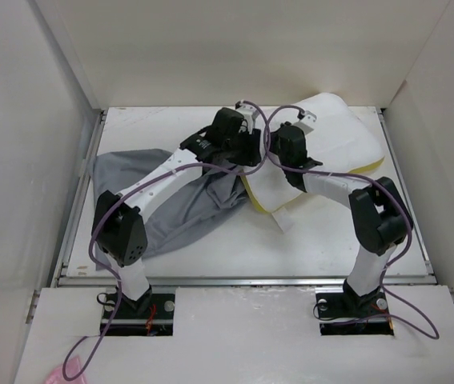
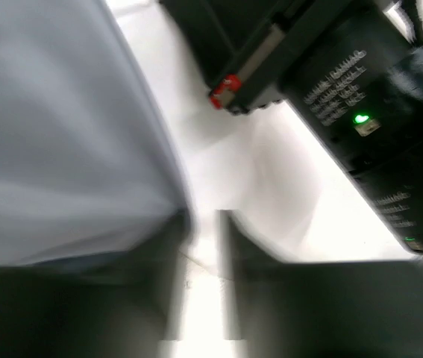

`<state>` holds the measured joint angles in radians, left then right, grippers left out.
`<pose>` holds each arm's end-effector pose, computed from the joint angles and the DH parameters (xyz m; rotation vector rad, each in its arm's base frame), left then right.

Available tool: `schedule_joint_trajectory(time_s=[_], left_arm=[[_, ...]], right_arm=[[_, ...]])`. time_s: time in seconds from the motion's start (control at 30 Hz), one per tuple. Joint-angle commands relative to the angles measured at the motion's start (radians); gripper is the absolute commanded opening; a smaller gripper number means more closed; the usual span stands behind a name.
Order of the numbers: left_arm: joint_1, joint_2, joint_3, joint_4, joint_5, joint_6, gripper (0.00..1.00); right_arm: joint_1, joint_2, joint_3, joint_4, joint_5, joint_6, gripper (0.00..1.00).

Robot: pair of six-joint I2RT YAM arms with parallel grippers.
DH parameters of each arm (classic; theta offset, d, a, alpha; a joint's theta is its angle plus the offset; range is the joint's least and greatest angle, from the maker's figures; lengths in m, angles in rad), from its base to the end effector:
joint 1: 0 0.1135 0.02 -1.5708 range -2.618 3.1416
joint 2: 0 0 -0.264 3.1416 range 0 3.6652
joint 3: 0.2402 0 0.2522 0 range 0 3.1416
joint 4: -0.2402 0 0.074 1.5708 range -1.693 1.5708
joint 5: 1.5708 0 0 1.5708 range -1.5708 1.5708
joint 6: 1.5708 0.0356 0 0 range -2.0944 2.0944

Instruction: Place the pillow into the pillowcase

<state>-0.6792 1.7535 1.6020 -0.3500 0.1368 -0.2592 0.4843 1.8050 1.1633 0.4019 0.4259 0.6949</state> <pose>0.3198 -0.2645 0.3429 0.5323 2.0797 -0.7054 0.3757 0.1810 0.2465 0.4894 1.7449 0.4587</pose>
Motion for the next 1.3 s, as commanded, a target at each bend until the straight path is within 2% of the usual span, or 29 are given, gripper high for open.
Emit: schedule_joint_trajectory(time_s=[0.0, 0.03, 0.07, 0.1, 0.13, 0.17, 0.2, 0.3, 0.4, 0.43, 0.47, 0.63, 0.73, 0.93, 1.03, 1.17, 1.2, 1.27], left_arm=[[-0.016, -0.022, 0.021, 0.048, 0.067, -0.02, 0.53], [-0.016, -0.011, 0.035, 0.048, 0.031, -0.02, 0.66], [-0.016, 0.01, 0.048, 0.03, 0.005, -0.02, 0.84], [-0.016, 0.011, 0.074, 0.002, -0.018, -0.029, 1.0], [-0.016, 0.02, 0.075, 0.002, -0.037, -0.04, 1.0], [-0.016, 0.011, 0.075, -0.01, -0.075, -0.04, 1.0], [-0.016, 0.0, 0.049, -0.01, -0.097, -0.058, 1.0], [0.003, -0.07, -0.023, -0.01, -0.155, -0.101, 1.0], [0.023, -0.153, -0.144, 0.02, -0.164, -0.156, 1.0], [0.038, -0.173, -0.205, 0.048, -0.175, -0.166, 1.0], [0.047, -0.192, -0.233, 0.057, -0.175, -0.175, 1.0], [0.047, -0.244, -0.394, 0.089, -0.186, -0.242, 1.0], [0.047, -0.253, -0.535, 0.169, -0.122, -0.291, 1.0], [0.047, -0.216, -0.666, 0.221, -0.075, -0.338, 1.0], [0.047, -0.195, -0.692, 0.249, -0.075, -0.347, 0.94], [0.047, -0.141, -0.728, 0.267, -0.095, -0.367, 0.63], [0.047, -0.132, -0.728, 0.267, -0.106, -0.367, 0.51], [0.047, -0.109, -0.737, 0.246, -0.127, -0.385, 0.35]], right_arm=[[-0.007, 0.002, 0.059, 0.152, 0.002, 0.054, 0.0], [-0.007, 0.022, 0.071, 0.152, -0.033, 0.025, 0.01], [-0.007, 0.033, 0.09, 0.152, -0.068, -0.047, 0.06], [-0.007, 0.045, 0.11, 0.135, -0.129, -0.081, 0.19], [-0.007, 0.056, 0.152, 0.085, -0.15, -0.11, 0.27], [-0.007, 0.079, 0.173, 0.06, -0.173, -0.179, 0.4], [-0.007, 0.089, 0.196, 0.022, -0.188, -0.21, 0.6], [-0.007, 0.09, 0.234, -0.109, -0.167, -0.291, 0.72], [-0.007, 0.025, 0.15, -0.118, -0.105, -0.33, 0.73], [-0.007, 0.005, 0.129, -0.13, -0.105, -0.33, 0.82], [-0.016, -0.01, 0.092, -0.144, -0.105, -0.348, 0.84], [-0.026, -0.021, 0.081, -0.325, -0.122, -0.362, 0.84], [-0.026, -0.001, 0.067, -0.394, -0.112, -0.348, 0.84], [-0.035, 0.05, 0.111, -0.507, -0.102, -0.328, 0.84], [-0.035, 0.071, 0.124, -0.538, -0.105, -0.313, 0.84], [-0.035, 0.06, 0.089, -0.549, -0.139, -0.27, 0.84], [-0.035, 0.048, 0.079, -0.563, -0.151, -0.261, 0.84], [-0.035, 0.036, 0.056, -0.563, -0.18, -0.239, 0.84]])
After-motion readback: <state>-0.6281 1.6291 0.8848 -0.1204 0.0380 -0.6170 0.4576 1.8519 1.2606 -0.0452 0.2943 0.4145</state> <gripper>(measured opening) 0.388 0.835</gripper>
